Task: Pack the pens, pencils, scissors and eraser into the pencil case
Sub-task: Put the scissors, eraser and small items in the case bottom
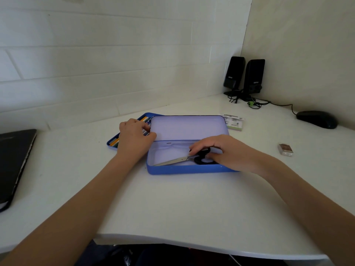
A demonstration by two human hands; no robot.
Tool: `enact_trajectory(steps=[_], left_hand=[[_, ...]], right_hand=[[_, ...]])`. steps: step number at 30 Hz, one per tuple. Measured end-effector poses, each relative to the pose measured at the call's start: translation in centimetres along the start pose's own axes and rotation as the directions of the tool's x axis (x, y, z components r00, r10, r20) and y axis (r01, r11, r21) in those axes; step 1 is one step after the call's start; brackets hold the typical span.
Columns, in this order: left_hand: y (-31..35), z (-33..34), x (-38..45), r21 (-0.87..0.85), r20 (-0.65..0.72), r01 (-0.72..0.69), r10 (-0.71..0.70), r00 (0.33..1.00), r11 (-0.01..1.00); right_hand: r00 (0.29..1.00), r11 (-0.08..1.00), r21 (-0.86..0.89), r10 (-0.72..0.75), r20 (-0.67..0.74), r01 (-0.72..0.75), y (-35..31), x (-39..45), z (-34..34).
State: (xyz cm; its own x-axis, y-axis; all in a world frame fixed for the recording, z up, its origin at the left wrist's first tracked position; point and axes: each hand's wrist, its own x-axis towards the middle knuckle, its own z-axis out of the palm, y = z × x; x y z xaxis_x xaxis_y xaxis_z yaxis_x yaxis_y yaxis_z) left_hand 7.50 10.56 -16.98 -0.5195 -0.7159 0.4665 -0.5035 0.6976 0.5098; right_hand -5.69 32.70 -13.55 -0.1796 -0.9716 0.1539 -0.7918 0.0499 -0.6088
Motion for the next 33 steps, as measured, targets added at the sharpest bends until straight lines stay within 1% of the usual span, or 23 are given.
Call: enact_trajectory(steps=[3, 5, 6, 8, 10, 11, 12, 13, 14, 15, 16, 17, 19, 20, 21, 22, 24, 26, 28, 29, 30, 32, 33], left_hand=[[0.0, 0.0, 0.0, 0.001, 0.001, 0.005, -0.005, 1.000, 1.000], [0.0, 0.1, 0.1, 0.005, -0.001, 0.005, -0.005, 1.000, 1.000], [0.0, 0.1, 0.1, 0.007, 0.000, 0.005, -0.005, 1.000, 1.000], [-0.1, 0.1, 0.1, 0.010, -0.001, 0.005, -0.005, 1.000, 1.000], [-0.2, 0.1, 0.1, 0.014, -0.005, -0.001, 0.001, 1.000, 1.000], [-0.2, 0.1, 0.1, 0.014, -0.006, -0.002, 0.003, 1.000, 1.000], [-0.2, 0.1, 0.1, 0.013, -0.009, -0.003, 0.004, 1.000, 1.000], [-0.2, 0.1, 0.1, 0.011, -0.012, -0.003, 0.003, 1.000, 1.000], [-0.2, 0.1, 0.1, 0.008, -0.014, -0.002, 0.003, 1.000, 1.000], [-0.2, 0.1, 0.1, 0.007, -0.015, -0.001, 0.001, 1.000, 1.000], [-0.1, 0.1, 0.1, 0.006, -0.015, 0.000, 0.000, 1.000, 1.000], [-0.1, 0.1, 0.1, 0.006, -0.015, 0.000, 0.000, 1.000, 1.000], [-0.2, 0.1, 0.1, 0.005, -0.013, 0.000, 0.000, 1.000, 1.000], [-0.2, 0.1, 0.0, 0.006, -0.011, 0.002, -0.002, 1.000, 1.000], [-0.2, 0.1, 0.0, 0.006, -0.010, 0.006, -0.006, 1.000, 1.000], [-0.2, 0.1, 0.0, 0.007, -0.010, 0.007, -0.007, 1.000, 1.000], [-0.2, 0.1, 0.0, 0.013, -0.009, 0.008, -0.008, 1.000, 1.000], [-0.2, 0.0, 0.0, 0.016, -0.008, 0.009, -0.009, 1.000, 1.000], [-0.3, 0.0, 0.1, 0.016, -0.007, 0.008, -0.007, 1.000, 1.000], [-0.3, 0.1, 0.1, 0.016, -0.004, 0.006, -0.006, 1.000, 1.000], [-0.4, 0.1, 0.1, 0.015, -0.001, 0.004, -0.004, 1.000, 1.000], [-0.5, 0.1, 0.1, 0.014, 0.000, -0.003, 0.003, 1.000, 1.000], [-0.5, 0.1, 0.1, 0.014, -0.002, -0.005, 0.005, 1.000, 1.000]], right_hand=[[0.999, 1.000, -0.016, 0.025, 0.046, -0.024, -0.1, -0.1, 0.2], [0.999, 1.000, 0.004, 0.028, 0.031, -0.028, -0.2, -0.1, 0.3], [0.999, 0.999, 0.041, 0.032, -0.016, -0.031, -0.3, -0.1, 0.3], [0.979, 0.994, 0.095, 0.077, -0.188, -0.060, -0.2, 0.1, -0.4], [0.914, 0.989, 0.069, 0.146, -0.379, -0.130, 0.7, 0.1, -1.6], [0.875, 0.982, 0.036, 0.181, -0.450, -0.185, 1.3, -0.1, -2.2], [0.836, 0.962, -0.035, 0.216, -0.504, -0.270, 2.0, -0.3, -2.8], [0.800, 0.908, -0.143, 0.262, -0.541, -0.394, 2.7, -0.6, -3.4], [0.757, 0.804, -0.251, 0.330, -0.564, -0.538, 3.3, -1.0, -3.8], [0.701, 0.676, -0.321, 0.411, -0.582, -0.663, 3.9, -1.3, -4.1], [0.637, 0.562, -0.339, 0.502, -0.584, -0.754, 4.3, -1.5, -4.4], [0.572, 0.479, -0.324, 0.592, -0.568, -0.816, 4.4, -1.8, -4.6], [0.455, 0.363, -0.276, 0.740, -0.496, -0.890, 4.6, -2.2, -4.9], [0.413, 0.321, -0.268, 0.788, -0.456, -0.908, 4.6, -2.3, -5.0], [0.388, 0.295, -0.269, 0.815, -0.431, -0.917, 4.7, -2.5, -5.1], [0.383, 0.290, -0.268, 0.818, -0.428, -0.919, 5.0, -2.6, -5.1], [0.411, 0.322, -0.263, 0.794, -0.448, -0.909, 5.6, -2.4, -5.1], [0.481, 0.402, -0.265, 0.748, -0.457, -0.877, 6.0, -2.0, -5.0], [0.552, 0.511, -0.225, 0.686, -0.474, -0.829, 5.9, -1.9, -5.0], [0.581, 0.579, -0.175, 0.652, -0.488, -0.796, 5.7, -1.9, -5.0], [0.603, 0.657, -0.087, 0.622, -0.500, -0.749, 5.4, -1.9, -5.1], [0.630, 0.783, 0.191, 0.598, -0.495, -0.592, 4.6, -1.9, -5.1], [0.650, 0.806, 0.317, 0.592, -0.476, -0.500, 4.1, -1.9, -5.1]])
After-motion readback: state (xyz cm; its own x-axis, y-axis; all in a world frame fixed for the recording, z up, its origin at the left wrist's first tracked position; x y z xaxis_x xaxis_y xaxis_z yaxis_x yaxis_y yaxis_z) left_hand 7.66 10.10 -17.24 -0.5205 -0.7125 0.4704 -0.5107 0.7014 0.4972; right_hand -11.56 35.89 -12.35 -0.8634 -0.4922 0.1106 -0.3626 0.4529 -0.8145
